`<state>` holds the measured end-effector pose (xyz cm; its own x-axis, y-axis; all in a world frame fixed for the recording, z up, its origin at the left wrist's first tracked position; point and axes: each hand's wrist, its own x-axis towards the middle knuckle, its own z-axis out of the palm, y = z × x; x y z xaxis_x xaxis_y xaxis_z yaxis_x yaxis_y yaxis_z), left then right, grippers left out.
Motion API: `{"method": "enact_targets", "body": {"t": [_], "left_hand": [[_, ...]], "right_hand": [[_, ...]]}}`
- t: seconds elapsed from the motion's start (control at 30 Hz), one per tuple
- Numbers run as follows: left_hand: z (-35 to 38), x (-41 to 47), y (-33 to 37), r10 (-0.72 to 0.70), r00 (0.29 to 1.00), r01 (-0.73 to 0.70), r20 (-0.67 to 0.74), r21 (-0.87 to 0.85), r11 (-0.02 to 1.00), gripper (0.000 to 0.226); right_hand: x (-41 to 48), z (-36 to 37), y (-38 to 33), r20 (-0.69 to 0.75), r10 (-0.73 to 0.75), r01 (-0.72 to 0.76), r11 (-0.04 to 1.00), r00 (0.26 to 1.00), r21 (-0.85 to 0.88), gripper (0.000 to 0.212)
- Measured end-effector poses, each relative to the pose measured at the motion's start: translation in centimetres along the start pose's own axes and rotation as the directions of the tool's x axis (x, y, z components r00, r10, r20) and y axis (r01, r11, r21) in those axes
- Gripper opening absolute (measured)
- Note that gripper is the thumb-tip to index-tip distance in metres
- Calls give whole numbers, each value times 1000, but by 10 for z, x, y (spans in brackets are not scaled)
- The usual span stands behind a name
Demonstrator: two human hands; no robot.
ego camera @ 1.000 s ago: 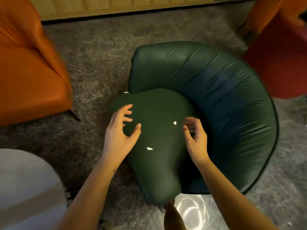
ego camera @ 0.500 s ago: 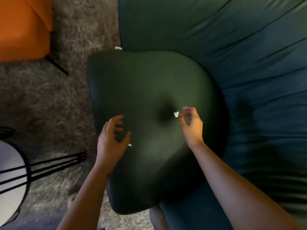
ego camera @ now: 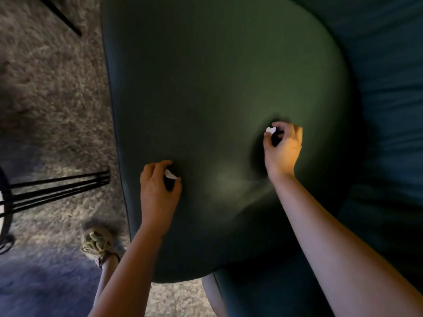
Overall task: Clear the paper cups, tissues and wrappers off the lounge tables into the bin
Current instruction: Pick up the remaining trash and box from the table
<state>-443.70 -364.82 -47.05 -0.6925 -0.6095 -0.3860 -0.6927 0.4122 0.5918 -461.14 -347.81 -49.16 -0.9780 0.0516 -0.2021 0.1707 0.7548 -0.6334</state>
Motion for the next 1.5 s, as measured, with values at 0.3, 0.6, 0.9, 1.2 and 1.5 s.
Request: {"method": "enact_targets", "body": {"t": [0.3, 0.6, 0.9, 1.2, 1.5], "left_hand": [[0, 5, 1, -48, 999, 46, -21, -68, 997, 17], [-7, -14, -14, -31, 999, 27, 29, 128, 991, 10], [-15, -10, -20, -61, 997, 56, 48, 100, 993, 15], [-117, 4, 7, -120, 982, 81, -147, -250, 965, 6], [-293, -16, -11, -60, 953, -67, -299, -396, 916, 12]], "right_hand": [[-11, 4, -9, -36, -22, 21, 1000, 999, -19, 10], [-57, 21, -42, -32, -84, 85, 996, 996, 37, 7], [-82, 21, -51, -34, -96, 99, 989, 995, 105, 7], [-136, 33, -146, 226, -324, 261, 927, 919, 268, 4], [-225, 51, -321, 340, -549, 325, 782, 763, 532, 14]]}}
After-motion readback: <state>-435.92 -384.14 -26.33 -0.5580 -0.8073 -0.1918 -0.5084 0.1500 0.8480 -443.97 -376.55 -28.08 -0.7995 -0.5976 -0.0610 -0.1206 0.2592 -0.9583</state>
